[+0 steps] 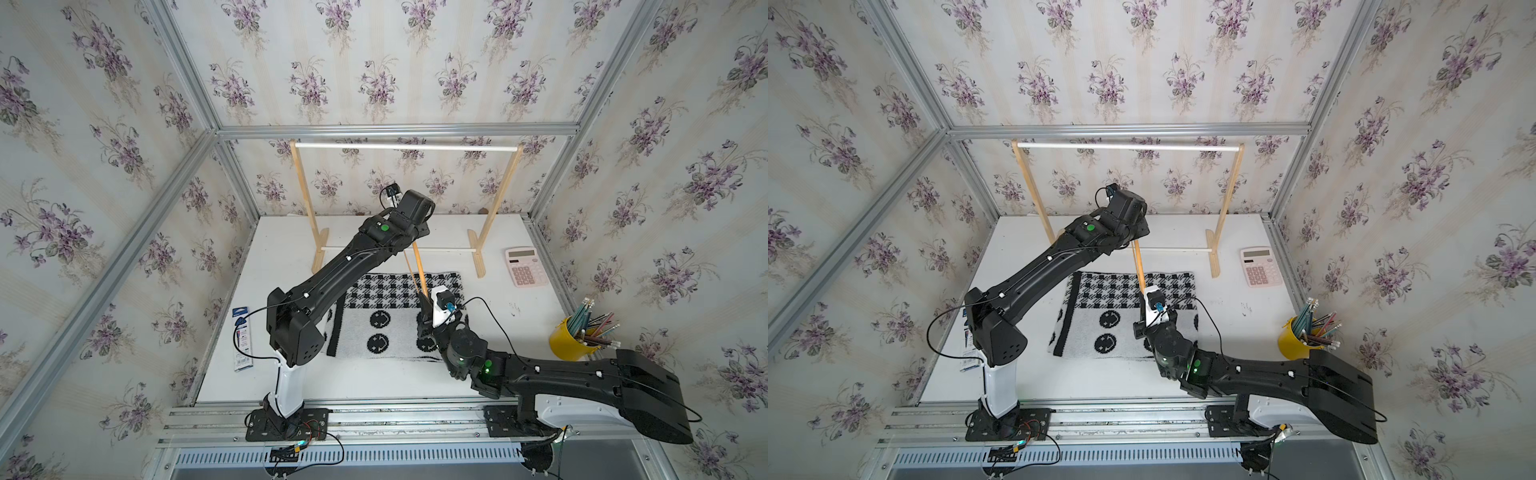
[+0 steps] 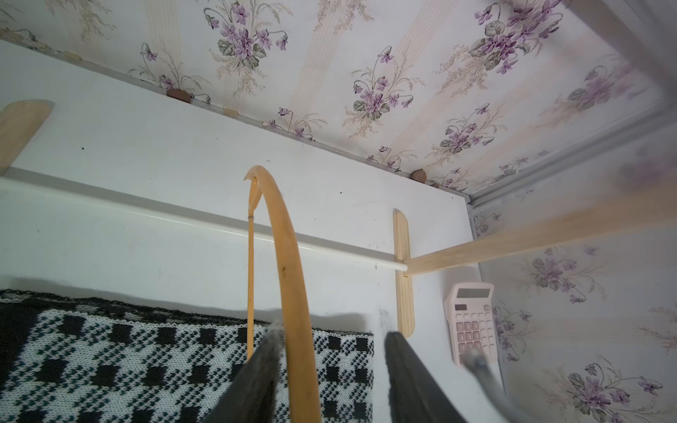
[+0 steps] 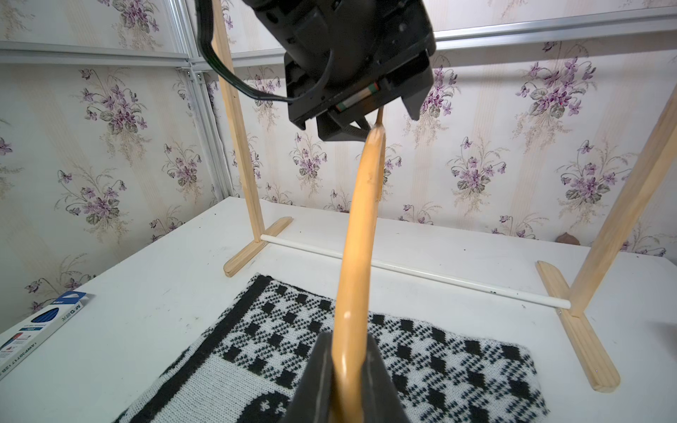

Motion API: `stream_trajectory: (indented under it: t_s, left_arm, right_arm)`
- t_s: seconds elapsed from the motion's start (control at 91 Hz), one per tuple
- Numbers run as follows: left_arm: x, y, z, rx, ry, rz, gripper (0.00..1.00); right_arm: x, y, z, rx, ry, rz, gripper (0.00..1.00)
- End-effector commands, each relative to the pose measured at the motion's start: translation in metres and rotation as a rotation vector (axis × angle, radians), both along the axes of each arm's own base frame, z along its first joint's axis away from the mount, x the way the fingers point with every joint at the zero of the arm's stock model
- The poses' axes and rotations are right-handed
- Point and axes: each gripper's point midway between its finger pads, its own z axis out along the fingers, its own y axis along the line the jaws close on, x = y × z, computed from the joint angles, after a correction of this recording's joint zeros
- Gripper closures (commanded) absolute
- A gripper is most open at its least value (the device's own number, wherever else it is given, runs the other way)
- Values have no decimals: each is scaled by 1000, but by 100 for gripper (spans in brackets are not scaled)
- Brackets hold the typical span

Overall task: Hang the scarf on the hanger
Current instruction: Pick up the hanger from the clothesline.

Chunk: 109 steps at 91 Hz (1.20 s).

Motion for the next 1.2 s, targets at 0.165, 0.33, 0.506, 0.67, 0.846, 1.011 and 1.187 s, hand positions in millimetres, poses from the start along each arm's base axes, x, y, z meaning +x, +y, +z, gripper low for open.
stream_trajectory:
  t_s: [0.165, 0.33, 0.506, 0.67, 0.846, 1.011, 1.187]
  left_arm:
    - [-22, 8, -5, 169, 12, -40, 81]
    - [-20, 13, -10, 209, 12, -22, 89]
    - [-21, 7, -12, 208, 14, -42, 96]
    - [-19, 5, -13, 230, 4, -45, 100]
    - [-16, 3, -21, 248, 16, -45, 100]
    - [-14, 3, -23, 254, 19, -37, 100]
    - [-15, 5, -19, 245, 16, -29, 100]
  right_arm:
    - [8, 12, 21, 1, -18, -29, 100]
    - [8, 8, 22, 3, -2, -41, 100]
    - [8, 5, 29, 6, -4, -47, 100]
    - [7, 6, 31, 22, 6, -35, 100]
    - [5, 4, 35, 35, 13, -26, 100]
    - [3, 4, 40, 40, 21, -12, 100]
    - [2, 4, 43, 46, 21, -6, 100]
